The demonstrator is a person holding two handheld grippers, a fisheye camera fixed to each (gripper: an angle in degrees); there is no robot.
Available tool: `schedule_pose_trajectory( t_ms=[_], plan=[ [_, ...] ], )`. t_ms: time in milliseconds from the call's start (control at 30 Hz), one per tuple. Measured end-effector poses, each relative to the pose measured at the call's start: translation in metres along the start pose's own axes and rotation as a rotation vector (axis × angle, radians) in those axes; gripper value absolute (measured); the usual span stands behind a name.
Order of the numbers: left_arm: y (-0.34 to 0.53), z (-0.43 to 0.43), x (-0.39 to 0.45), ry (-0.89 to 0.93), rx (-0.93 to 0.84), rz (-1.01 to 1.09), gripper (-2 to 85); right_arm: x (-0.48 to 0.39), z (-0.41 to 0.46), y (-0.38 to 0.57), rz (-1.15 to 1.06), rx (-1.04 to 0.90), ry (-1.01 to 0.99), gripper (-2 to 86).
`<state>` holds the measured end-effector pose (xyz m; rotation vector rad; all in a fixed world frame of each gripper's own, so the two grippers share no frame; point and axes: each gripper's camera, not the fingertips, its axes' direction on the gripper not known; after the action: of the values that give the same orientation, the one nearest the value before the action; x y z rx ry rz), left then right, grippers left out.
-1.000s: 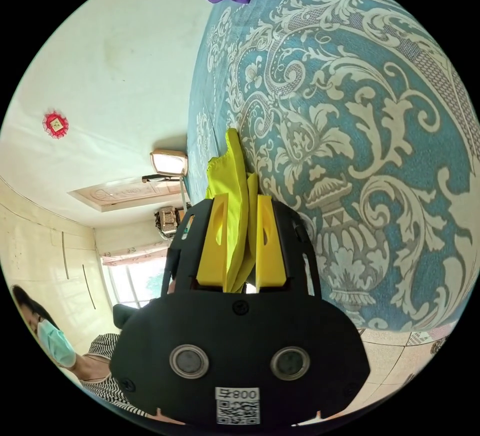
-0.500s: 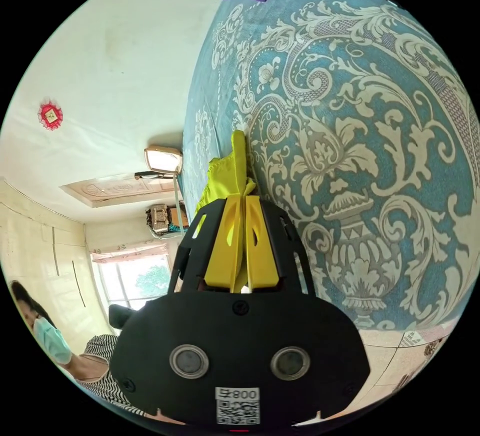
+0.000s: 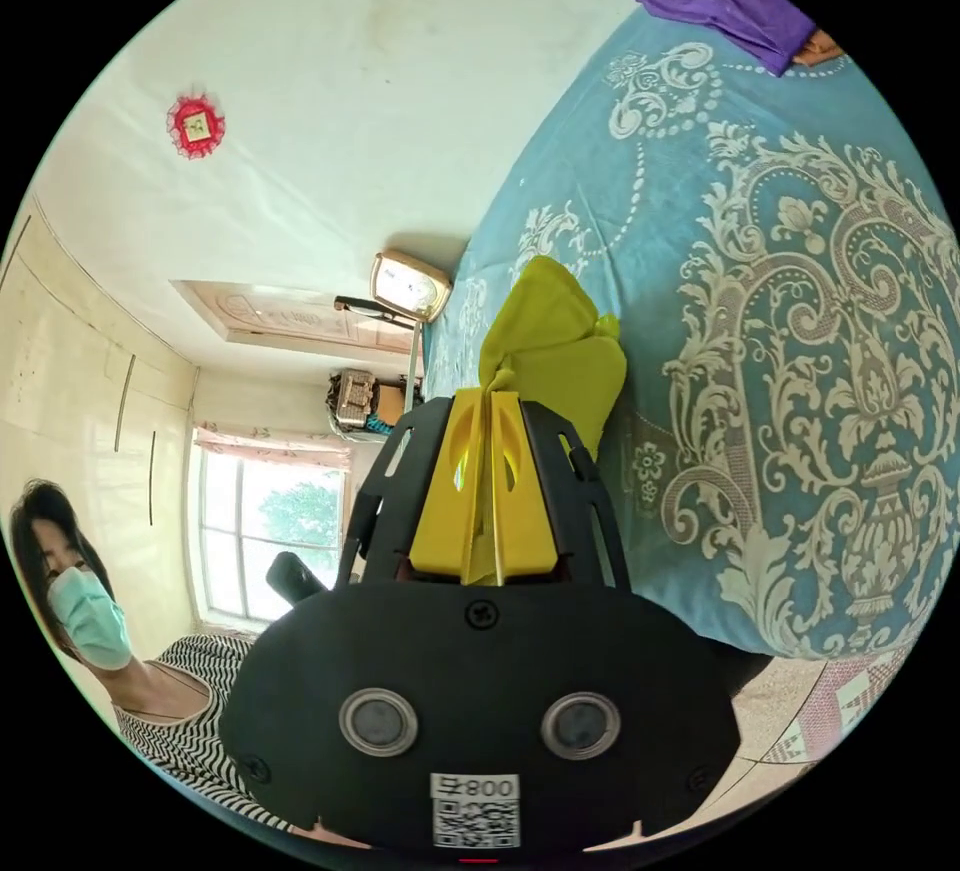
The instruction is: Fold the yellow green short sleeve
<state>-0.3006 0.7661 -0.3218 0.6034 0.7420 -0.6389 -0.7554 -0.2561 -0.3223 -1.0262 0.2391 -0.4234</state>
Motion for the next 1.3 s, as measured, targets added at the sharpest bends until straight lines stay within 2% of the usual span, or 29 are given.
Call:
schedule_pose_trajectory(
  t_ms=[467, 1300],
  plan=[
    [0.245, -0.114, -0.225, 0.047, 0.150, -0.347, 1.0, -0.168, 0.190, -0.041, -0.136, -0.181, 0.022, 0.8],
    [0.636, -0.164, -0.519, 0.301, 0.337, -0.850, 1.0, -0.343, 0.489, -0.087, -0.207, -0.454, 0.244, 0.9]
  ],
)
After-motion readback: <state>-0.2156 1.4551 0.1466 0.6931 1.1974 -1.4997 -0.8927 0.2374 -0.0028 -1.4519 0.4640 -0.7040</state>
